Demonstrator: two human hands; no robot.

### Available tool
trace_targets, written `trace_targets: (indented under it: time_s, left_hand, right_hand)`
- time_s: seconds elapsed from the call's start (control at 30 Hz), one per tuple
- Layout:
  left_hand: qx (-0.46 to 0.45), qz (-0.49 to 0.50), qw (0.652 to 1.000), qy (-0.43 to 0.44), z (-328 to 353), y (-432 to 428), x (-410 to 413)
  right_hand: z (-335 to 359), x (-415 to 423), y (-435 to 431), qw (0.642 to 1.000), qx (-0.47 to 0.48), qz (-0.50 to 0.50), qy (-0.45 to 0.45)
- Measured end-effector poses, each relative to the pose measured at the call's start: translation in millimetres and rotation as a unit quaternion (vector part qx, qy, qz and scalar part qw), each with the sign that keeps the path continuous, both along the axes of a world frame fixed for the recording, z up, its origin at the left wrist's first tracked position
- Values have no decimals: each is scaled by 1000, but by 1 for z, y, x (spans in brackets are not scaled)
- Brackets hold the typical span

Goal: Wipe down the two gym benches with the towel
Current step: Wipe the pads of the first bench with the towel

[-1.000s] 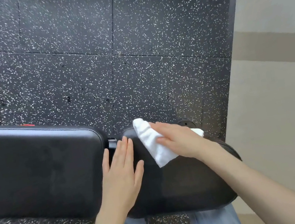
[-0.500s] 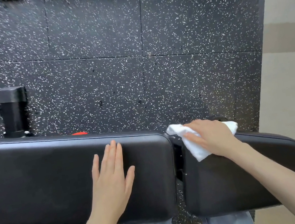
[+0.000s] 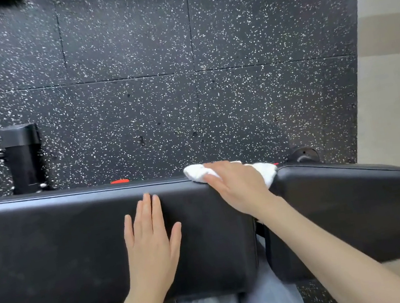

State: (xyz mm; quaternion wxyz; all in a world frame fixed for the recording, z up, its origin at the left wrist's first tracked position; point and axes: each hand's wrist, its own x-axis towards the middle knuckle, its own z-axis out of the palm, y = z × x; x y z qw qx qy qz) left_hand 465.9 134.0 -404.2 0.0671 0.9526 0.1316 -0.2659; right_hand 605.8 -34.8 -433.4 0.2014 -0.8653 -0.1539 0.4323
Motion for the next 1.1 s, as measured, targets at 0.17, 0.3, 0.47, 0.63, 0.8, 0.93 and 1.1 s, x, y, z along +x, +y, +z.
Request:
trace_targets:
  time_s: [0.17, 0.3, 0.47, 0.63, 0.8, 0.93, 1.1]
  left_hand:
    - [15, 1, 1000, 5, 2, 4, -4]
    - [29, 16, 999, 19, 2, 6, 2]
    - [34, 29, 998, 41, 2, 0, 3]
    - [35, 23, 998, 41, 2, 4, 3]
    - [27, 24, 998, 44, 1, 3, 1]
    - [23, 18, 999, 40, 1, 4, 2]
    - [-8, 11, 1000, 8, 3, 15, 2]
  right_hand:
    - [17, 18, -16, 992, 83, 34, 90]
    - [40, 28, -43, 965, 158, -72, 194]
    - [25, 9, -18, 970, 164, 15, 178]
    - [-3, -1, 19, 983, -6, 184, -8]
    - [-11, 17, 17, 990, 24, 119, 68]
    - [-12, 5, 0, 996, -32, 84, 19]
    - [-11, -4, 9, 993, -79, 84, 8]
